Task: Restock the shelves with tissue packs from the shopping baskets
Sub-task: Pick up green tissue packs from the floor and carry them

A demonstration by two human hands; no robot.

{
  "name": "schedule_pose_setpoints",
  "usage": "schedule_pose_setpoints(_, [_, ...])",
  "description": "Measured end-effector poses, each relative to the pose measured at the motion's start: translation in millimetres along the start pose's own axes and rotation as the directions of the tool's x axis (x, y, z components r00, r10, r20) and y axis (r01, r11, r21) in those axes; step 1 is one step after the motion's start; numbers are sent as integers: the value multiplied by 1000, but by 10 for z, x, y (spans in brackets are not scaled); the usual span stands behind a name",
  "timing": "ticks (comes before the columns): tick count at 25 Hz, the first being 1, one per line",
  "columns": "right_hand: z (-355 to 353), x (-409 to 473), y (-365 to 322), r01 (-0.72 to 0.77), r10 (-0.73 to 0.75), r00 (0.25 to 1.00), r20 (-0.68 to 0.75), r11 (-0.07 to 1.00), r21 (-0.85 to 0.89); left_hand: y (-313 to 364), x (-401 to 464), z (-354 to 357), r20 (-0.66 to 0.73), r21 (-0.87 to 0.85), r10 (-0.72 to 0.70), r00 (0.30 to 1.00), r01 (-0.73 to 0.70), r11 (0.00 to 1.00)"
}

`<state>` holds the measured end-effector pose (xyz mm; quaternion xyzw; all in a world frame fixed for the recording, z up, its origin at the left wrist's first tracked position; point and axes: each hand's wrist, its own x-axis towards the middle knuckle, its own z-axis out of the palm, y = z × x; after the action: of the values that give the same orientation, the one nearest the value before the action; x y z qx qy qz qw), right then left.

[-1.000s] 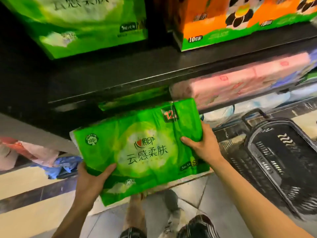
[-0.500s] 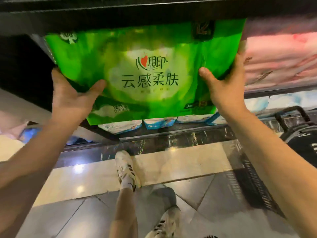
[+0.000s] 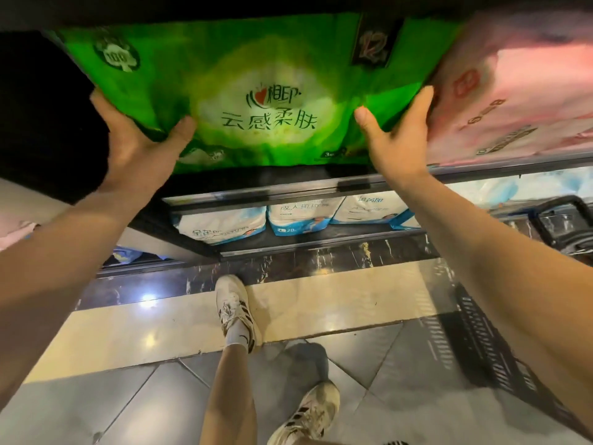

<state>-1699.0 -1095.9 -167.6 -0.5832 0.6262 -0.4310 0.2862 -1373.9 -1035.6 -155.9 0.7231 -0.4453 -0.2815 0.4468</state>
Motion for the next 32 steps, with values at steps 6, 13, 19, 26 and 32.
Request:
schedule_pose_setpoints(6, [220, -66, 24, -137, 133, 987, -95, 990, -41, -39, 46, 19, 100, -279, -377, 921, 390, 878])
schedule_pose_setpoints(13, [319, 187, -49, -205, 220, 957, -190, 974, 93, 60, 150, 125, 68, -444, -418, 906, 403, 800])
schedule_pose_setpoints(19, [215, 184, -69, -282, 290, 934, -209, 957, 70, 14, 123, 88, 22, -432, -470, 882, 432, 792])
schedule_pose_setpoints(26, [-173, -268, -510, -251, 250, 968, -25, 963, -93, 287, -259, -111, -123, 116, -273, 954, 287, 951])
schedule_pose_setpoints(32, [-859, -1073, -1468, 127, -58, 981, 185, 913, -388, 1111, -1313, -820, 80, 598, 96, 992, -125, 792])
